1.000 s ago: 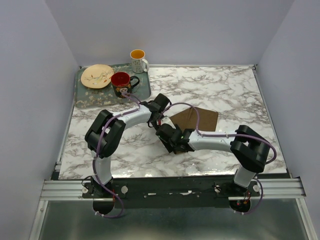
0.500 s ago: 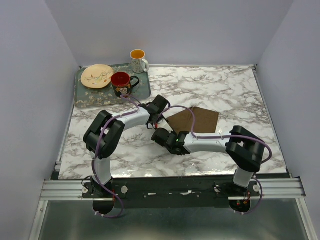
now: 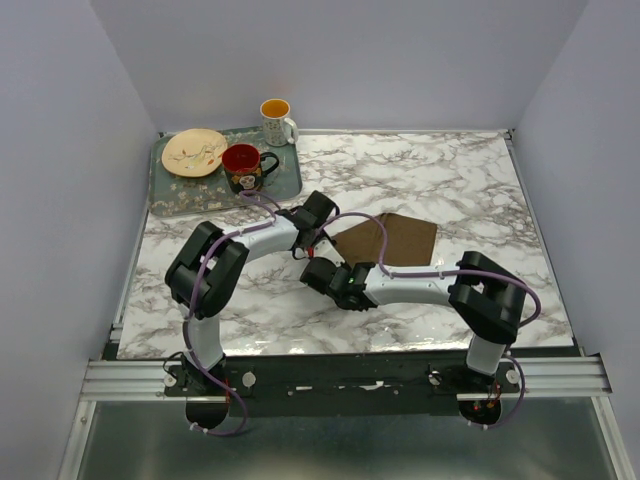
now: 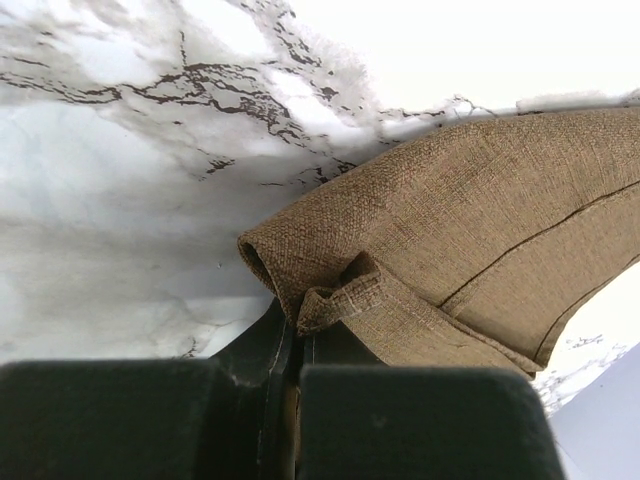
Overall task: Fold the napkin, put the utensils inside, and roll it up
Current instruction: Roll the napkin with the utensil
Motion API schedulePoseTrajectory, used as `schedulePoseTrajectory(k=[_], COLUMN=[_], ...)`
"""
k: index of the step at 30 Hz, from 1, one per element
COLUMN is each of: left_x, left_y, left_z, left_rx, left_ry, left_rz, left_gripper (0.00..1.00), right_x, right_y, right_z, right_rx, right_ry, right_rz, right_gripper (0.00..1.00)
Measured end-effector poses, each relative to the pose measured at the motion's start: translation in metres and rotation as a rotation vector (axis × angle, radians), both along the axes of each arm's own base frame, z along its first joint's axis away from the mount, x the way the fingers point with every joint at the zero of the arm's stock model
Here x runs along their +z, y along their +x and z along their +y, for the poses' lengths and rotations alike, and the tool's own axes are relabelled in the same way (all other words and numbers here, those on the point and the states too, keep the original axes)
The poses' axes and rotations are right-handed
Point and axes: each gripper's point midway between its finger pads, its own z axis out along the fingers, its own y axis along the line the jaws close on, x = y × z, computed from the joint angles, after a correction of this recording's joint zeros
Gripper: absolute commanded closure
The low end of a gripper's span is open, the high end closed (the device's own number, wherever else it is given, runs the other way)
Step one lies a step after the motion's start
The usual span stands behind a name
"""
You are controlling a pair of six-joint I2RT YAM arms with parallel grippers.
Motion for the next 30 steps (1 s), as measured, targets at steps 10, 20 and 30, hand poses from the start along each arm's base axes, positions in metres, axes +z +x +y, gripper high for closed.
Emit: schedulePoseTrajectory(k=[10,20,30], left_x=[0.002,0.002,0.002], left_y=[0.0,0.002,0.004], left_z=[0.012,0.018,0.02], left_rx=[0.017,0.016,-0.034], left_ry=[0.063,0.171,0.3], left_rz=[0.016,-0.007,-0.053], left_gripper=[1.0,1.0,1.0], right_x=[0.004,0.002,0.0], right_y=[-0.001,0.0,-0.004], right_z=[0.012,0.02,0.036], right_rx=[0.013,0.009,0.06], right_ry=[0.155,0.504,0.796], right_rz=[0.092,0.31,0.451], right_gripper=[0.99,0.99,0.99])
